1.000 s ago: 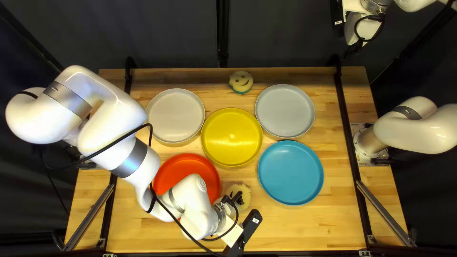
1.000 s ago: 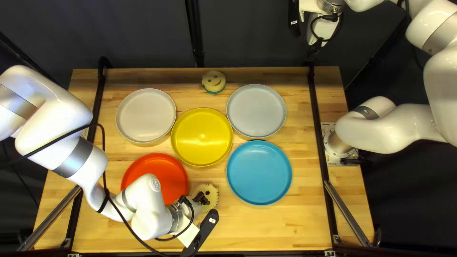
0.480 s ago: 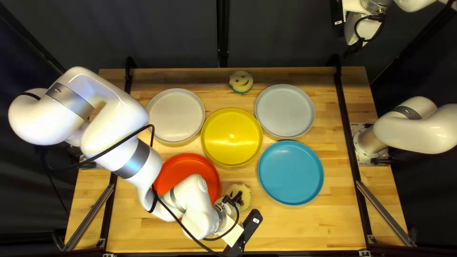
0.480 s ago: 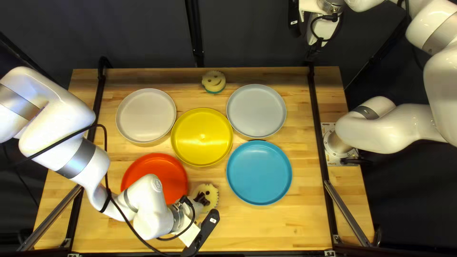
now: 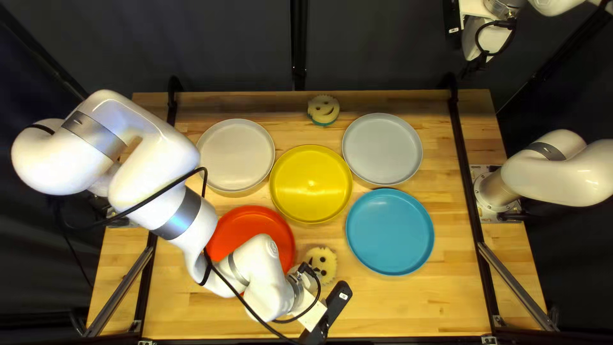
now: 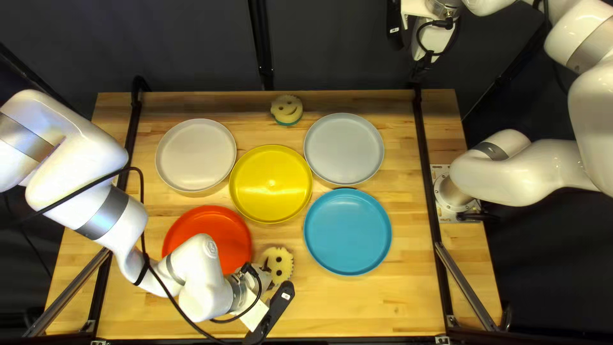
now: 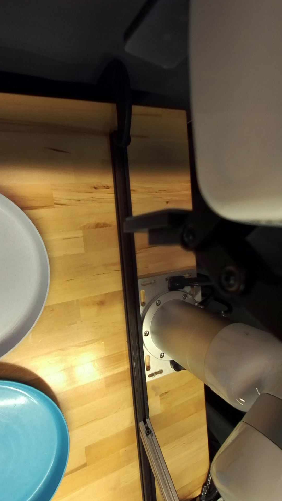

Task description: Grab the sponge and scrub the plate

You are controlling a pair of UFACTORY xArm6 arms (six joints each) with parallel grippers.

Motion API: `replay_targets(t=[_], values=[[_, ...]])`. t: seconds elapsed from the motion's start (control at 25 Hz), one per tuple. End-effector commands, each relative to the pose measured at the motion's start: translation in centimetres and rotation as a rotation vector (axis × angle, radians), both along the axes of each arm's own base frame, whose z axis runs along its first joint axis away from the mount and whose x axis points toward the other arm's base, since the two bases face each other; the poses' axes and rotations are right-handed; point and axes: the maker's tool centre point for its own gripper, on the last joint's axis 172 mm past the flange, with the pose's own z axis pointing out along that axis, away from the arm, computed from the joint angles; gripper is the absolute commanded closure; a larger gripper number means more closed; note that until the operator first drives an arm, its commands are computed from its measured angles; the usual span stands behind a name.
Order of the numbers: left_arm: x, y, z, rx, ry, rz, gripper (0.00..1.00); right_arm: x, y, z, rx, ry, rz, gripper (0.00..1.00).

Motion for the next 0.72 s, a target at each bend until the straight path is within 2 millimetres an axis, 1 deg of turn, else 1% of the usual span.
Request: replay_targets(t=[0.04, 0.6, 0.72], values=[[0.00, 0.00, 0.00, 0.000, 0.000, 0.000, 0.00, 0.00, 0.00, 0.00, 0.000, 0.000, 0.000, 0.00], [-0.07, 0.03, -0.08, -0.001, -0.002, 0.003, 0.00, 0.00, 0.00, 0.00, 0.000, 0.000, 0.000, 0.00], [0.19, 0.14, -0.13, 0.005, -0.004, 0.008, 0.00, 0.00, 0.00, 0.00, 0.000, 0.000, 0.000, 0.00]])
